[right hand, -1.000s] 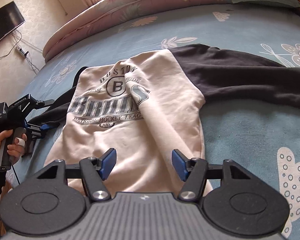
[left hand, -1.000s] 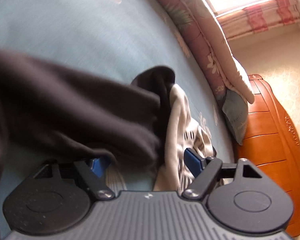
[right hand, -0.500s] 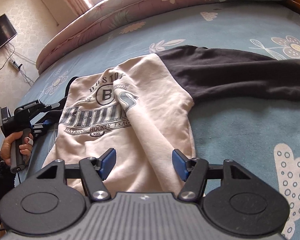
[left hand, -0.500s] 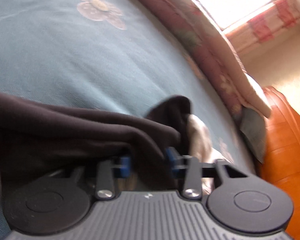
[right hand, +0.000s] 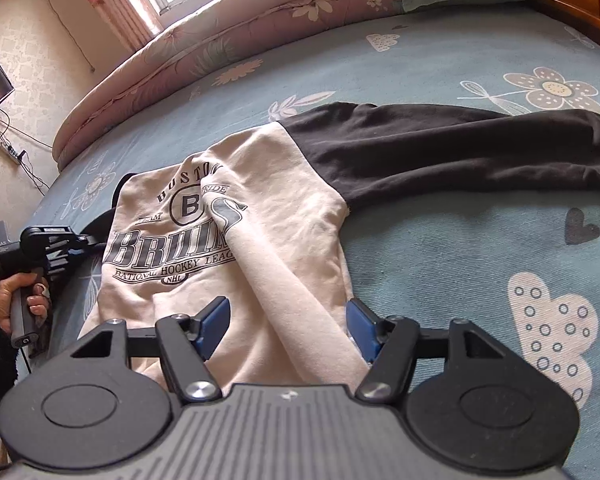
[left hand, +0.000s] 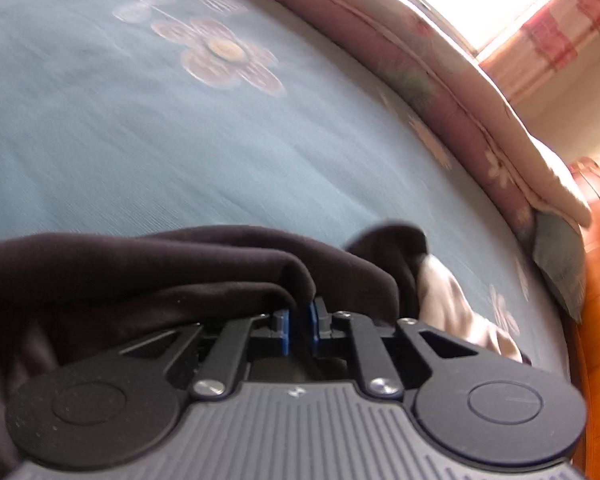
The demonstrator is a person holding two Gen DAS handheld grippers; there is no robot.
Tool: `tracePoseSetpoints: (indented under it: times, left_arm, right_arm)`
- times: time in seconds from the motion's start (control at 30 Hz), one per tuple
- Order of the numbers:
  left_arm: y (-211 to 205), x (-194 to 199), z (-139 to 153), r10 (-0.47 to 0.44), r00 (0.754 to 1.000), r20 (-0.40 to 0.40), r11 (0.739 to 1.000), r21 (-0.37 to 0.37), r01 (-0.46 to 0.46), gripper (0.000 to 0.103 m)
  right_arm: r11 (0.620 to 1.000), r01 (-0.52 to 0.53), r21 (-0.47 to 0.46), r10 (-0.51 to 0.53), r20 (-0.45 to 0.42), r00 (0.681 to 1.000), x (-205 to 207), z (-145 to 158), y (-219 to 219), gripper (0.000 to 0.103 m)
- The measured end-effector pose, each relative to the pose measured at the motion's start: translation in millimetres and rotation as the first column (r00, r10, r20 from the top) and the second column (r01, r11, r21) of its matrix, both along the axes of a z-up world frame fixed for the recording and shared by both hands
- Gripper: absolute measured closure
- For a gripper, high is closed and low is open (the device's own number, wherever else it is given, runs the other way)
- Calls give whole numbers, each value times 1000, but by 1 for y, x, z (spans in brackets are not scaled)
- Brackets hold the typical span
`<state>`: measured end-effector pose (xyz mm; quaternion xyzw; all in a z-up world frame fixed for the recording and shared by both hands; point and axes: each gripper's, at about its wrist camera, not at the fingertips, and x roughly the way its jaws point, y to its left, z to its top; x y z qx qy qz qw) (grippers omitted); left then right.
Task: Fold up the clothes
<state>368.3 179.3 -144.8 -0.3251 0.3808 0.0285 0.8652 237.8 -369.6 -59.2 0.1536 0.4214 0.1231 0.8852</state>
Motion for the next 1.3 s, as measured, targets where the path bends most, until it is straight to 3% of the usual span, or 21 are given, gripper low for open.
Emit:
tracePoseSetpoints:
  times: [0.2, 0.3, 0.5, 0.73, 0.93, 1.13, 1.3]
  left_arm:
    - [62, -14, 21, 135, 991, 10, 987, 87, -136, 93]
    - [85, -8, 25, 143, 990, 3, 985, 102, -143, 92]
    - [79, 31, 36, 77, 997, -3, 970, 230, -74, 92]
    - [65, 38, 30, 15, 999, -35, 961, 277, -5, 91]
    - [75, 11, 40, -18, 999, -51, 981, 190, 27, 91]
    - [74, -20, 54, -72, 996, -56, 995, 59, 75, 76]
    - [58, -44, 58, -142, 989, -43, 987, -83, 138, 64]
  right_arm:
    - [1000, -8, -17, 8, 5, 1000, 4, 0, 1, 34]
    - [1000, -7, -17, 7, 5, 1000, 7, 0, 4, 34]
    - [999, -10, -37, 10, -4, 1000, 8, 2, 10, 34]
    - [998, -2, -59, 0, -31, 1000, 6, -1, 10, 34]
    - [998, -10, -57, 8, -42, 999, 6, -4, 10, 34]
    - [1000, -3, 6, 3, -43, 999, 10, -3, 1, 32]
    - [998, 7, 55, -4, -51, 999, 34, -4, -14, 31]
